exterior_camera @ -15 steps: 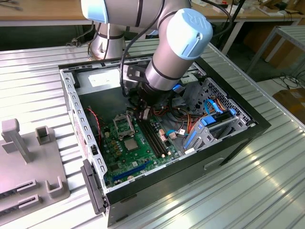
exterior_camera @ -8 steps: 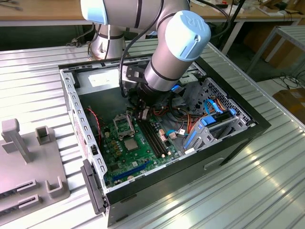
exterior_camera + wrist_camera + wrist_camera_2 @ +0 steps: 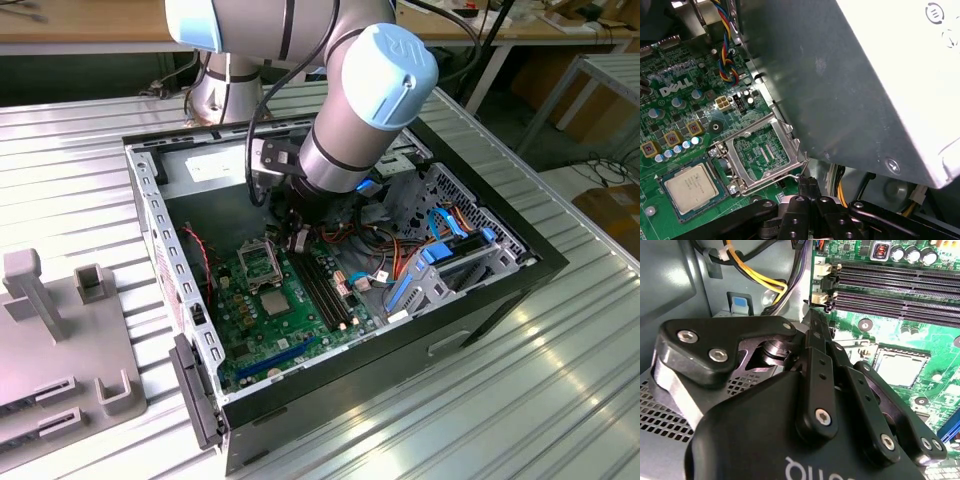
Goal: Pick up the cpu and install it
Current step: 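Close the cpu cover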
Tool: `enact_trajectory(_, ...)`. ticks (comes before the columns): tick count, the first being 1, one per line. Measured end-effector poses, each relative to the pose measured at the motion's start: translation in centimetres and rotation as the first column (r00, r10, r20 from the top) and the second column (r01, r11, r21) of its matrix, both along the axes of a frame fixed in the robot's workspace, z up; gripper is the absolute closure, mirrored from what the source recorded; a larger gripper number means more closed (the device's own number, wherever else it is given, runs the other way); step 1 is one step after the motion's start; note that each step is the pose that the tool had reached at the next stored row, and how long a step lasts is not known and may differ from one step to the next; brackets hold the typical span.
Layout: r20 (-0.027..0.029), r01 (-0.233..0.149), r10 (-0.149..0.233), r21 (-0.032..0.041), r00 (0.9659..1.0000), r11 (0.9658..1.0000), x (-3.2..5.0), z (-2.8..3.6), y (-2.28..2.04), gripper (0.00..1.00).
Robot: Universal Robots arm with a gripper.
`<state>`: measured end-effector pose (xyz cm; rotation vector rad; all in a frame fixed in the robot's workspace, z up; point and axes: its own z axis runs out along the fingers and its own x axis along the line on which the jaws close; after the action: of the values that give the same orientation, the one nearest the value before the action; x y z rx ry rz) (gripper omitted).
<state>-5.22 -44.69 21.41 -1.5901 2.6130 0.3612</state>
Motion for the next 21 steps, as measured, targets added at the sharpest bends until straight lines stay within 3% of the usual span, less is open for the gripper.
enact_trajectory(17, 0.0000, 0.000, 0.000, 0.0012, 1.0000, 1.0000, -0.11, -0.19, 0.19, 0.89)
enact_trajectory(21, 0.0000, 0.000, 0.000, 0.0013, 1.0000, 1.0000, 0.01, 0.14, 0.19, 0.89)
